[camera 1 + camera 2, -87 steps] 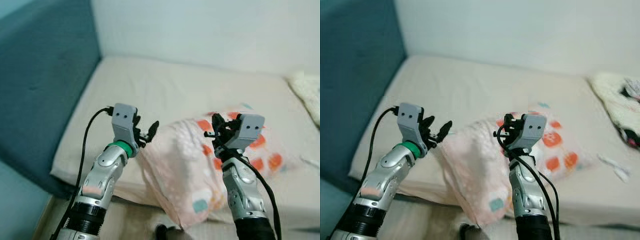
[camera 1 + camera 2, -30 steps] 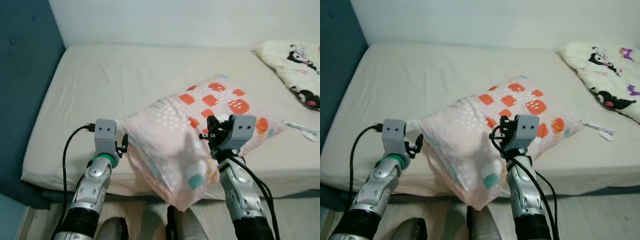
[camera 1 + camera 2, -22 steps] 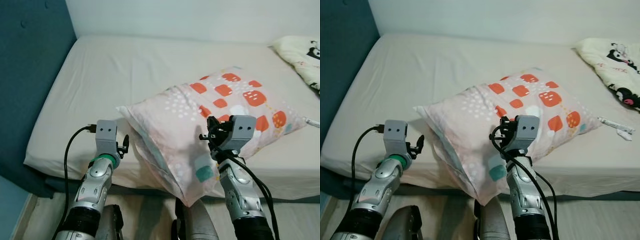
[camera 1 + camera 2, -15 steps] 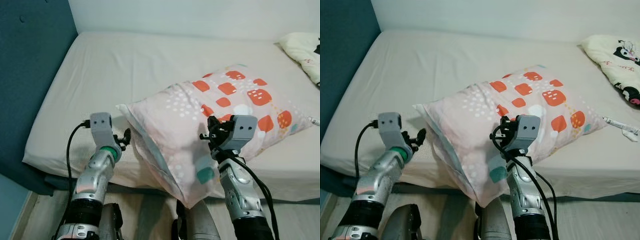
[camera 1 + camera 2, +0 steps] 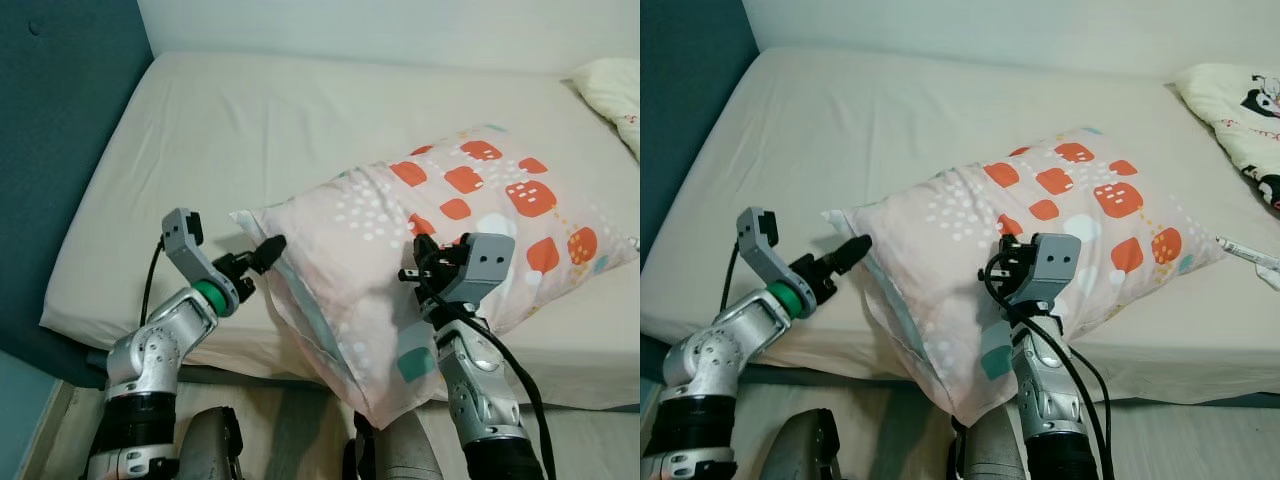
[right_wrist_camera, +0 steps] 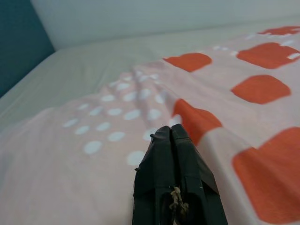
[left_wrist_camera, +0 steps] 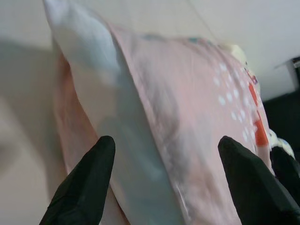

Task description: Clean up the room

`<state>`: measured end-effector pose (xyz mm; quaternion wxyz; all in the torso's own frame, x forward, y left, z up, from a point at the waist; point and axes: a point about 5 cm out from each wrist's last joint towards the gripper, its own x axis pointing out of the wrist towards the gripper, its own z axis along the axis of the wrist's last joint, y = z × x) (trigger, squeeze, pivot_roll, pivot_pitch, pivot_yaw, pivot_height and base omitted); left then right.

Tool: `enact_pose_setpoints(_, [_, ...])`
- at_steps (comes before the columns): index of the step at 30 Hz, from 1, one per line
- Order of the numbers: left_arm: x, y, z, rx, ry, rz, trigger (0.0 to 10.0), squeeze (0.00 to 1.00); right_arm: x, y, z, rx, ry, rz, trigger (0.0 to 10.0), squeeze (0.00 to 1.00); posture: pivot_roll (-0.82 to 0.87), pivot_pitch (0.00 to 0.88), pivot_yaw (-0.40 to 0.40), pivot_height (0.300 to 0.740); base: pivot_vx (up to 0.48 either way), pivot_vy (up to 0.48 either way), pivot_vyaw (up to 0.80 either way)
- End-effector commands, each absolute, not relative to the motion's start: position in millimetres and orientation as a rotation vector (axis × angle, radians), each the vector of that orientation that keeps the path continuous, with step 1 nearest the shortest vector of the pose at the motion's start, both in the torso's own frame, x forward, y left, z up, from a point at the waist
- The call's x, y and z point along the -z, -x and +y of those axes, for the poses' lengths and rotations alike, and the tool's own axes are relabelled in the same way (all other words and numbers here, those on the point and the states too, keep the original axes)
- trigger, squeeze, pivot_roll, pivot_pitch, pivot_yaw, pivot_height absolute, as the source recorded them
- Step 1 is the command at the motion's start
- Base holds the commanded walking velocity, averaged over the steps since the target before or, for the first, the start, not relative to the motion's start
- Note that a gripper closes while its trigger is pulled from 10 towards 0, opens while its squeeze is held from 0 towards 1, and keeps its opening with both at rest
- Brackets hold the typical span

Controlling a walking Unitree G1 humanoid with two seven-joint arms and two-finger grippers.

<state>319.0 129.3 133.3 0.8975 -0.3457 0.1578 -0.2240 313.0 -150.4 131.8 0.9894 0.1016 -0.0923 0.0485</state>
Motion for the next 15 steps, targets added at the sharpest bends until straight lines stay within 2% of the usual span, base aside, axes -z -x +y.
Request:
enact_pose_setpoints(1, [-125, -316, 118, 0.497, 0.718, 0.362, 10.0, 1.0, -128, -310, -153, -0.093, -0.205, -0.168, 10.0, 0.0, -0.03, 0.128, 0.026, 0.596, 0.0, 0.0, 0.0])
enact_pose_setpoints(2, [-125, -316, 118, 0.497, 0.718, 0.362, 10.0, 1.0, -128, -310, -153, -0.093, -0.205, -0.168, 10.0, 0.0, -0.03, 0.128, 0.026, 0.596, 0.0, 0.0, 0.0])
enact_pose_setpoints(5, [-109, -322, 90, 0.514, 0.678, 0.408, 10.0, 1.0, -131, -310, -149, -0.105, -0.208, -0.172, 10.0, 0.0, -0.04, 0.156, 0.014, 0.596, 0.0, 0.0, 0.0])
enact_pose_setpoints(7, [-105, -325, 83, 0.51, 0.676, 0.422, 10.0, 1.0, -132, -310, -149, -0.108, -0.208, -0.174, 10.0, 0.0, -0.04, 0.158, 0.014, 0.596, 0.0, 0.0, 0.0])
enact_pose_setpoints(15, [-103, -327, 29, 0.662, 0.797, 0.49, 10.0, 1.0, -132, -306, -151, -0.112, -0.198, -0.172, 10.0, 0.0, -0.08, 0.167, 0.017, 0.596, 0.0, 0.0, 0.0])
